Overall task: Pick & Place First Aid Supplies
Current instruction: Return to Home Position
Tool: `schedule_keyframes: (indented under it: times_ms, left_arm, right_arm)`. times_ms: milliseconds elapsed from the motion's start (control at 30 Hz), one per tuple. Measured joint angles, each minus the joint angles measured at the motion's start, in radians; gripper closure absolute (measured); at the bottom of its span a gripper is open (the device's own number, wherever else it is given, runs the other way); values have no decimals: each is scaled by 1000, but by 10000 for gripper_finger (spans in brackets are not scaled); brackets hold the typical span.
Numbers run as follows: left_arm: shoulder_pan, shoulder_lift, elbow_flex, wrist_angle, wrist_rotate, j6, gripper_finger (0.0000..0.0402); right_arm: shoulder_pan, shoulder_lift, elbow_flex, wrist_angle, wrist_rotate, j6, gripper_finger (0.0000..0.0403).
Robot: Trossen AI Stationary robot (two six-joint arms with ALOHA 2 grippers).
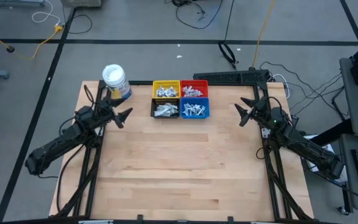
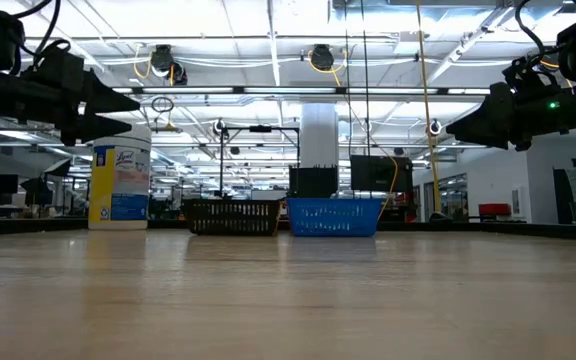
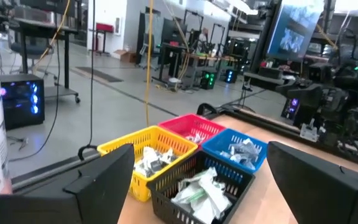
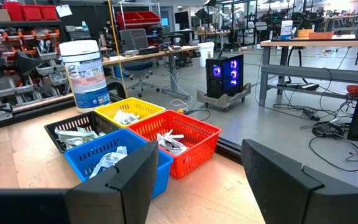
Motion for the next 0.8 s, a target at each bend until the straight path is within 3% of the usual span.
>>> schedule_keyframes:
  times_ms: [800]
  left_arm:
    - [1,11,-1,-1,-3,-2,35]
  right_arm:
    - [0,0,0,0,0,0,175]
